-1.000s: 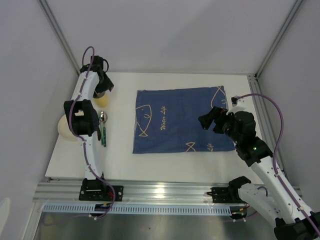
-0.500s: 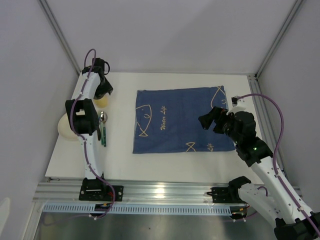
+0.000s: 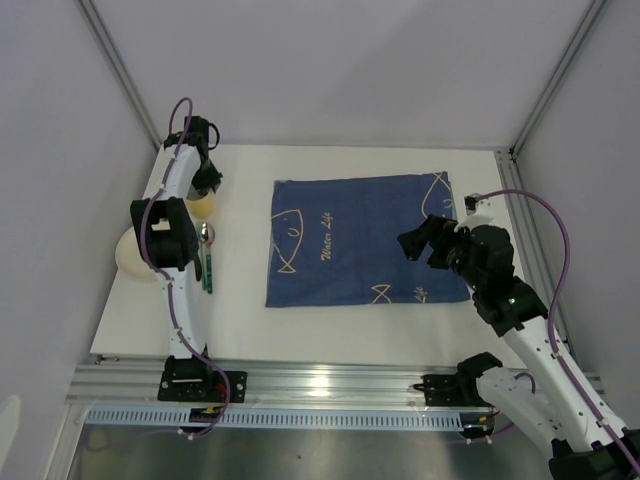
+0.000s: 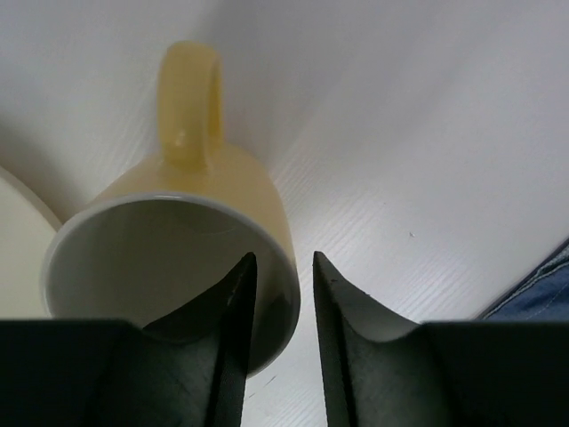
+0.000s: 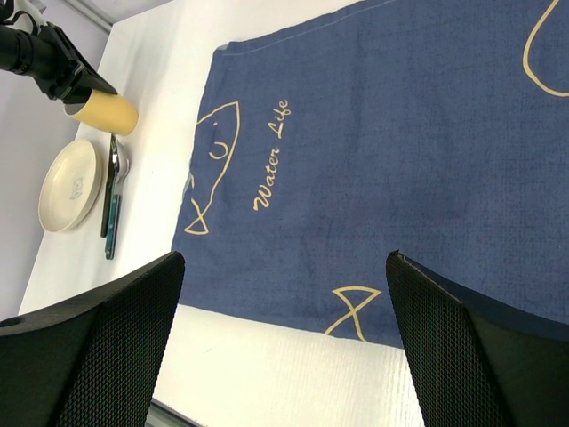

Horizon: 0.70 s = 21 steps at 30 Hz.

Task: Set the dinner table for one person
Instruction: Pick up the cup at the center of the board.

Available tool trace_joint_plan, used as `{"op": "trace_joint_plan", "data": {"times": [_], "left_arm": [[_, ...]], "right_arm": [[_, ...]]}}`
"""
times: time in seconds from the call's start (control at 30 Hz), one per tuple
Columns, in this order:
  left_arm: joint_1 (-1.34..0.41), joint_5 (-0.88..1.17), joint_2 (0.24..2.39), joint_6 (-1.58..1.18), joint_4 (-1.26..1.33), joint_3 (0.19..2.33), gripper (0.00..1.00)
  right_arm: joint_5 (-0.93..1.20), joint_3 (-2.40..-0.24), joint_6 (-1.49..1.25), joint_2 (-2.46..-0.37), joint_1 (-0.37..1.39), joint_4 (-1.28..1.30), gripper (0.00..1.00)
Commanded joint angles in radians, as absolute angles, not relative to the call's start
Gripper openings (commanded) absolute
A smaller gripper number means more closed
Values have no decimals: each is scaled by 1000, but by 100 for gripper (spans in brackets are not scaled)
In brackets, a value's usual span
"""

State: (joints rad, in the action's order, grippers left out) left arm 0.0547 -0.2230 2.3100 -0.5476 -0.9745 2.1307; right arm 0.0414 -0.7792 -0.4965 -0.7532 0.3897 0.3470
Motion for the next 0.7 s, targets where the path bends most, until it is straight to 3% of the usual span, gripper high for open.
{"op": "trace_joint_plan", "data": {"times": [0.0,0.07,0.13,0.67], "left_arm": [[54,-189,2316,-531,-973,2129,26],[54,-186,2319,-526,-971,2129,17],[54,-186,2321,-522,-969,2134,1],[52,-226,2272,-486,-943,2154,0]], "right_arm": [[28,-773,-497,-733,394,354,100],[23,-775,-495,-730,396,360,100],[21,-775,-494,-727,394,360,100],[32,-762,-491,-738,396,345,99]]}}
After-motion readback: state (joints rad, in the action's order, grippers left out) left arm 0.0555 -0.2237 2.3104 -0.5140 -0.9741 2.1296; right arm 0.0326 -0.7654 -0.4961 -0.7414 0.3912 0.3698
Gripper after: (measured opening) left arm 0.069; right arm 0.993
